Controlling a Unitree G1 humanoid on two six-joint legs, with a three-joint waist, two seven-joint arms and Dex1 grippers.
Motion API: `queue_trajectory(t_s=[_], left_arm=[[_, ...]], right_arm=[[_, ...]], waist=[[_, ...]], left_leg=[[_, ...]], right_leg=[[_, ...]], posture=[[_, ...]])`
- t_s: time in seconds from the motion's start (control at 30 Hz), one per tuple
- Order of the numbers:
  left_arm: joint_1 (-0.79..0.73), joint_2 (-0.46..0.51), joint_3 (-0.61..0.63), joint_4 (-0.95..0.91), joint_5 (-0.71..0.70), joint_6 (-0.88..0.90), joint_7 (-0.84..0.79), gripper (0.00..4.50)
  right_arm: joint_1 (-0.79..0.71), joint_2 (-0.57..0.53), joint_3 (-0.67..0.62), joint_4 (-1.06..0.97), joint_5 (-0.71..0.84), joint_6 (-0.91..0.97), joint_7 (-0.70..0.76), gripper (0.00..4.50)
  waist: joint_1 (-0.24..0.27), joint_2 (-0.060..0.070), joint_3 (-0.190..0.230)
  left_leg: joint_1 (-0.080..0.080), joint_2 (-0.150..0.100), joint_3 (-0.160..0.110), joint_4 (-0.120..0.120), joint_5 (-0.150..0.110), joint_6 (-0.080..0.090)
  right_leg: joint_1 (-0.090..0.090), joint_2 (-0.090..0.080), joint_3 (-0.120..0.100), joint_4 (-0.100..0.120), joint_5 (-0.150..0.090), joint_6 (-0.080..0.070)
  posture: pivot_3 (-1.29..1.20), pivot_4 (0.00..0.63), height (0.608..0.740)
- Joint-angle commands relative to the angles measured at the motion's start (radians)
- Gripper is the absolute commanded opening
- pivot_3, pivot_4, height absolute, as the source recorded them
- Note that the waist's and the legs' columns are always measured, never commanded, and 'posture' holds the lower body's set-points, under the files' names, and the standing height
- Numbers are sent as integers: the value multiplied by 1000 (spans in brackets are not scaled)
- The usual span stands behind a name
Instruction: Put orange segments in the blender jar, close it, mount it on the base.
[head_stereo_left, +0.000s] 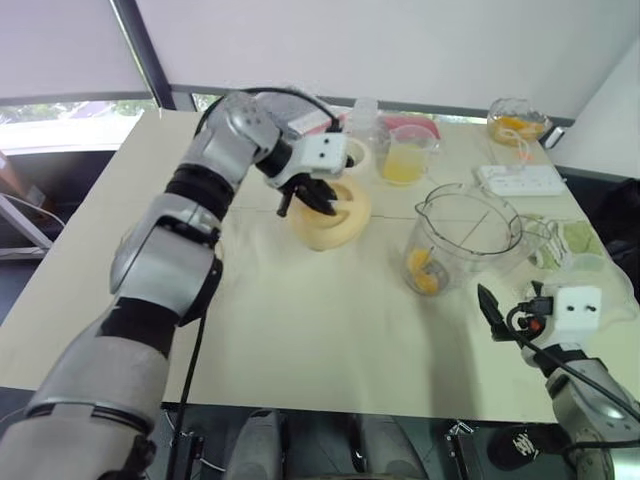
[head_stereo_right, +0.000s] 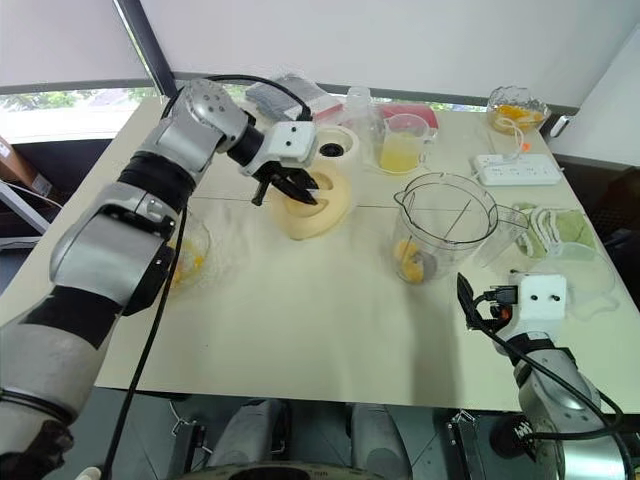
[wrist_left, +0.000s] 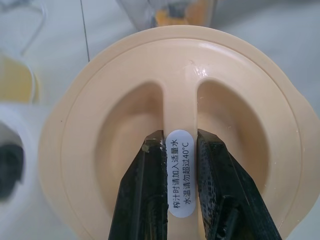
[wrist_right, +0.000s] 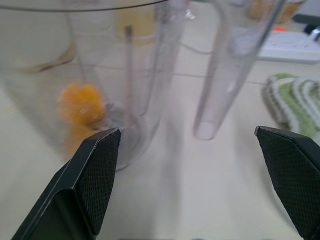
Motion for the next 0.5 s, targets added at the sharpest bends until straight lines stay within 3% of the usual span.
queue_trajectory(t_s=[0.03, 0.5], left_arm=[[-50, -30, 36, 41, 1, -16, 61, 233], [-75, -67, 55, 66, 7, -37, 113, 233]], right_arm=[[-50, 3, -22, 22, -19, -39, -16, 4500], [-234, -24, 4, 188, -111, -61, -33, 4500]], waist=[[-1, 0, 0], [-1, 1, 0]], left_leg=[[0, 0, 0, 0, 0, 0], [0, 0, 0, 0, 0, 0]], right_leg=[[0, 0, 0, 0, 0, 0], [0, 0, 0, 1, 0, 0]], posture=[[0, 150, 740], [0, 150, 740]])
